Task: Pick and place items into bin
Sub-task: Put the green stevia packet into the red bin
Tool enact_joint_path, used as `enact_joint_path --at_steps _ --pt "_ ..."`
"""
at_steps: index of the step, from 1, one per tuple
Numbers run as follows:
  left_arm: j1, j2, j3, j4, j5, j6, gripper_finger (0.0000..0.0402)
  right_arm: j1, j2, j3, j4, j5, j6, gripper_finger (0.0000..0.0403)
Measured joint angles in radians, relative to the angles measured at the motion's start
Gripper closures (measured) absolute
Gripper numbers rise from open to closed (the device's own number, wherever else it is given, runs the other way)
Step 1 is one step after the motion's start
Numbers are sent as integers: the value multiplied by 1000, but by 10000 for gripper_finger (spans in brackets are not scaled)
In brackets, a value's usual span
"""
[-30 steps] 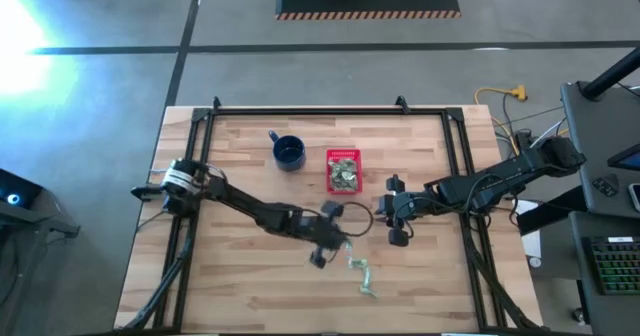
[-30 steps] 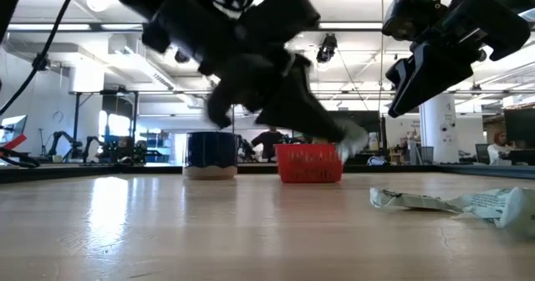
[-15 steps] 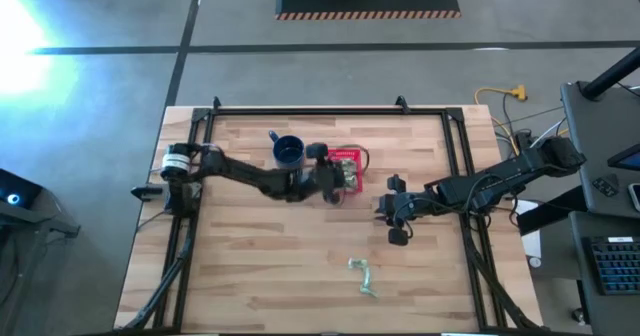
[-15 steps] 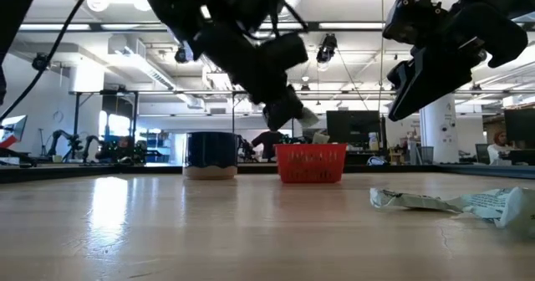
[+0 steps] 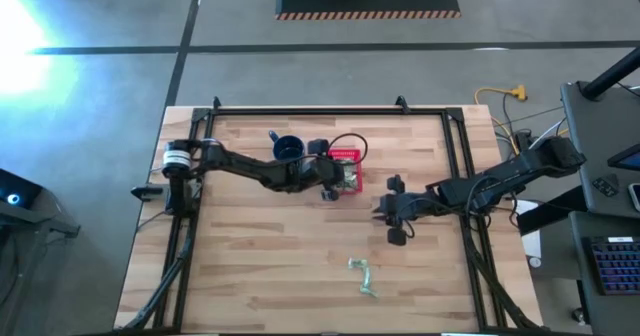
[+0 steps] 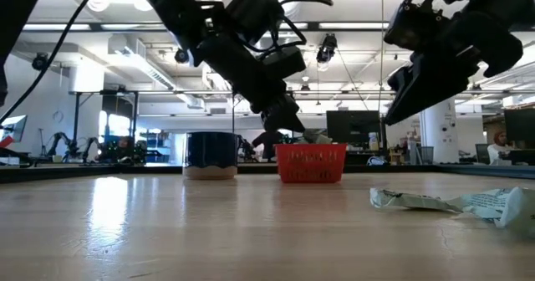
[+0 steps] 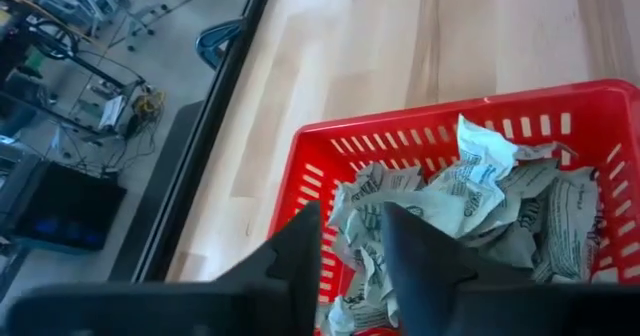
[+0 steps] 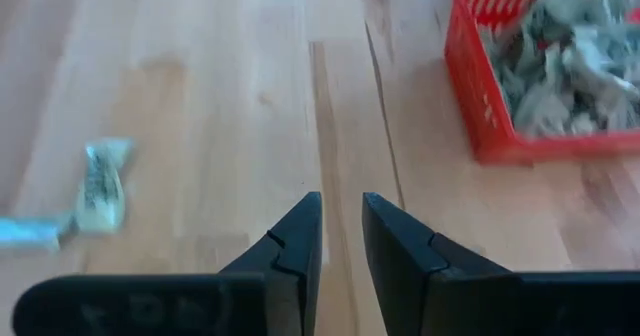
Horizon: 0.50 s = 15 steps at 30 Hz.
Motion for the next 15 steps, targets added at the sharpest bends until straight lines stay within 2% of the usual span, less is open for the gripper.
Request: enact_joint_path --at_steps 3,8,12,15 --pt "-5 -11 0 -25 0 -12 280 0 0 -44 134 -27 0 331" --pt "-34 -74 0 -194 23 -111 247 1 0 -105 332 -205 3 317" --pt "-73 -138 -1 -368 144 -191 242 23 34 -126 447 -236 3 308" --pt "-113 -188 -27 -394 254 -234 242 39 96 -126 523 -238 1 301"
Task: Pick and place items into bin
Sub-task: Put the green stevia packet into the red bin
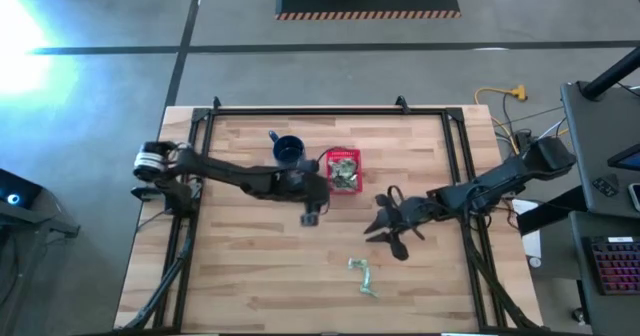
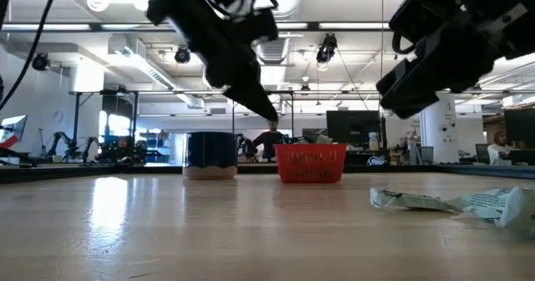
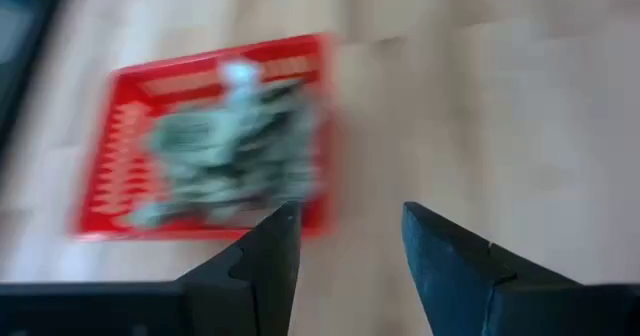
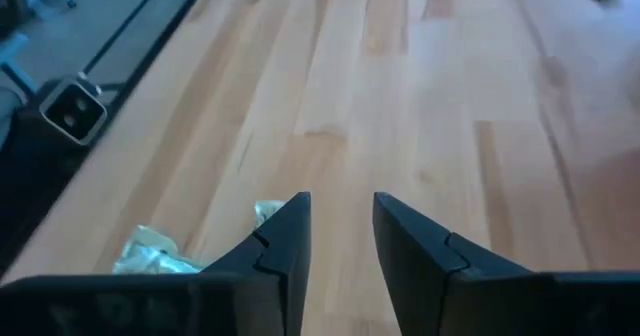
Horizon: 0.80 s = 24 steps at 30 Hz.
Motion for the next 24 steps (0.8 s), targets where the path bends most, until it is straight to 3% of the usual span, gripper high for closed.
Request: enact_joint_path --at_steps 3,8,13,24 --pt "-49 -50 -47 2 72 -5 242 12 84 14 40 0 -2 292" --pt "-135 -112 -119 19 84 -39 242 33 228 72 41 -9 13 272" --pt "-197 -156 -189 70 84 -79 242 35 343 157 39 -118 16 257" --pt "-212 -210 -257 79 68 -133 242 46 492 306 -96 -162 16 241"
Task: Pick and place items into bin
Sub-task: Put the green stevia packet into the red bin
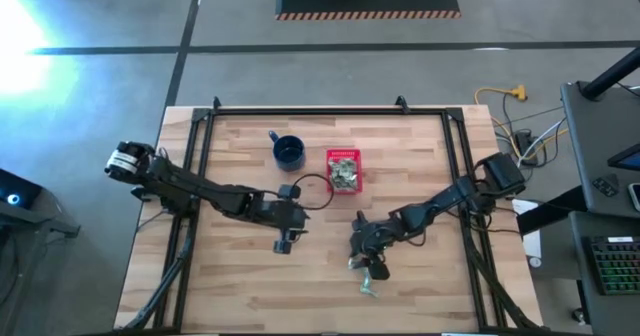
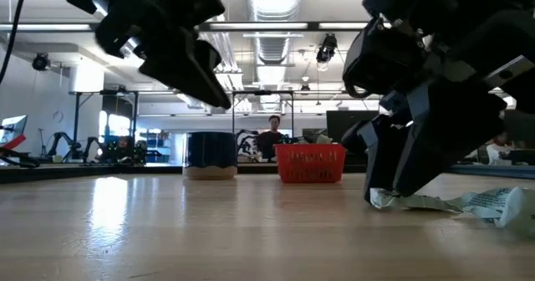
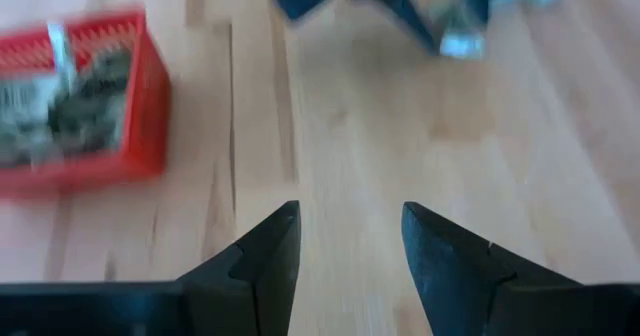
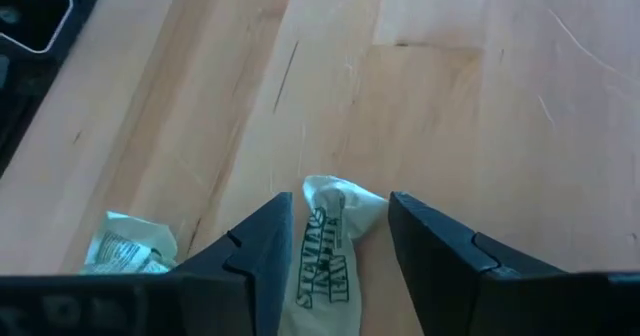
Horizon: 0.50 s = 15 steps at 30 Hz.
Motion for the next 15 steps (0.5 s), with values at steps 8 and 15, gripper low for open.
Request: enact_joint_path --at_steps 8,15 --pt "0 -3 0 18 -19 0 242 9 8 20 -49 38 -7 273" --pt "0 -3 0 14 -19 1 242 24 4 17 -58 56 -17 332"
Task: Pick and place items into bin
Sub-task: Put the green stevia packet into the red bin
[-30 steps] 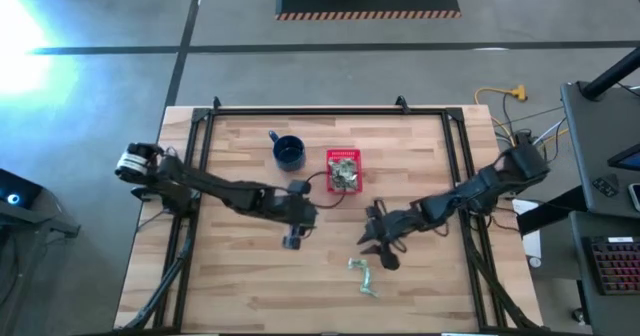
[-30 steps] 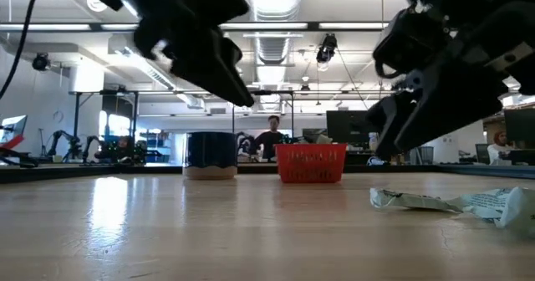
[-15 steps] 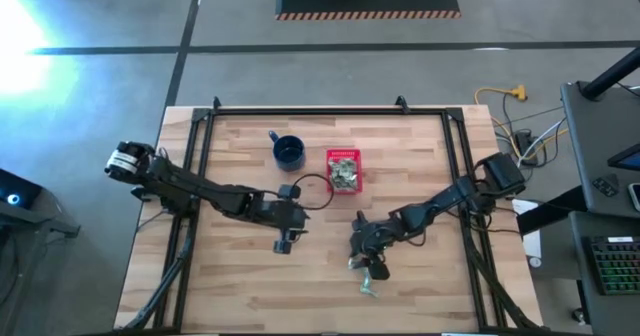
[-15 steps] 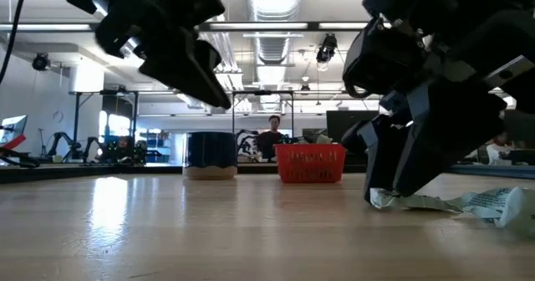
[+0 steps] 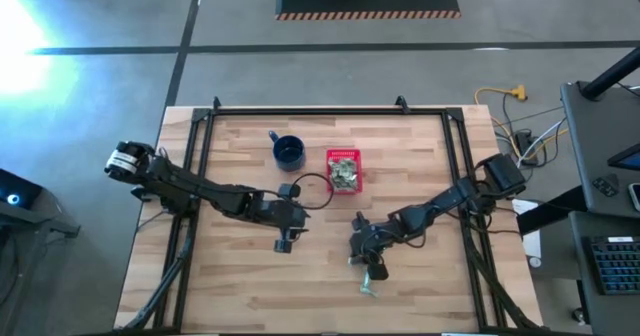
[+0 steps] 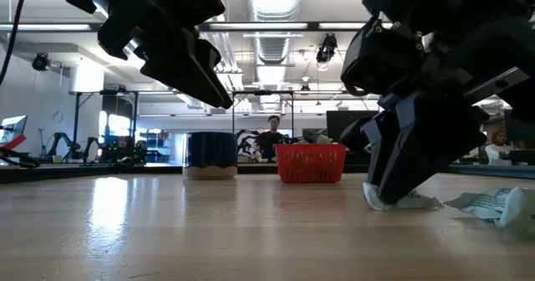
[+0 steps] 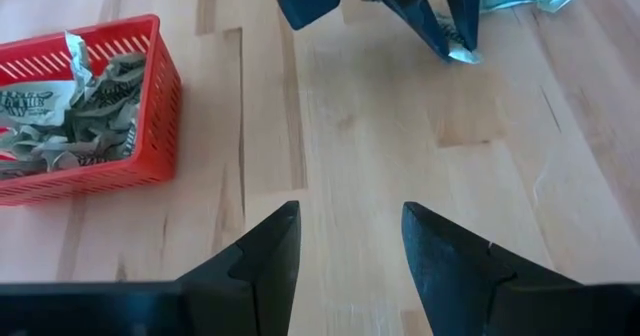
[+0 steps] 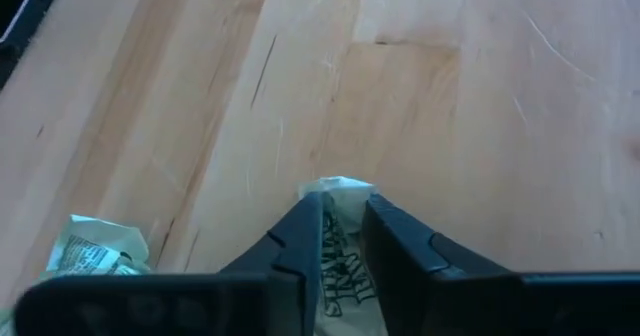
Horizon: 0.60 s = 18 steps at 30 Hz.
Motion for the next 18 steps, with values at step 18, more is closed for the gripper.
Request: enact_joint_path --at_steps 18 --pt "0 0 0 0 0 4 242 3 -110 46 -102 397 -261 376"
